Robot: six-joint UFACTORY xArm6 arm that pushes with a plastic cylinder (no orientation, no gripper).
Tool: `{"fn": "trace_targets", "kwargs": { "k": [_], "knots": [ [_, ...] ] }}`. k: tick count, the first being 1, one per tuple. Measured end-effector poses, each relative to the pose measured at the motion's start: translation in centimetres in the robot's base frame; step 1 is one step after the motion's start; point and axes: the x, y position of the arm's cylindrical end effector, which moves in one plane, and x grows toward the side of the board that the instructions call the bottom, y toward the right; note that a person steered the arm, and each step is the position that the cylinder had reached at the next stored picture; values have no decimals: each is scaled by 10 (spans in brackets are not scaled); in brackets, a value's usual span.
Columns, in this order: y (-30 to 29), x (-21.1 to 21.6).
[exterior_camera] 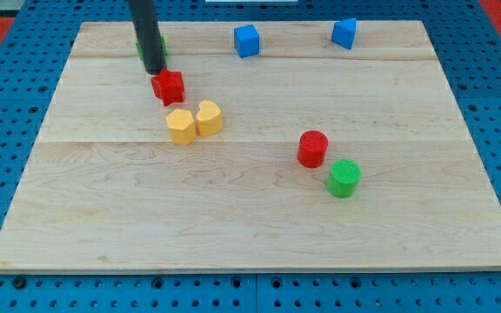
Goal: Move the red star to the centre left of the board
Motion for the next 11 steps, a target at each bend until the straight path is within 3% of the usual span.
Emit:
{"fn": "trace_targets", "kwargs": {
  "k": [3, 5, 9, 10, 11],
  "knots": [
    [62, 6],
    [-19, 13],
    [40, 15],
    [88, 16],
    [64, 22]
  ]
}}
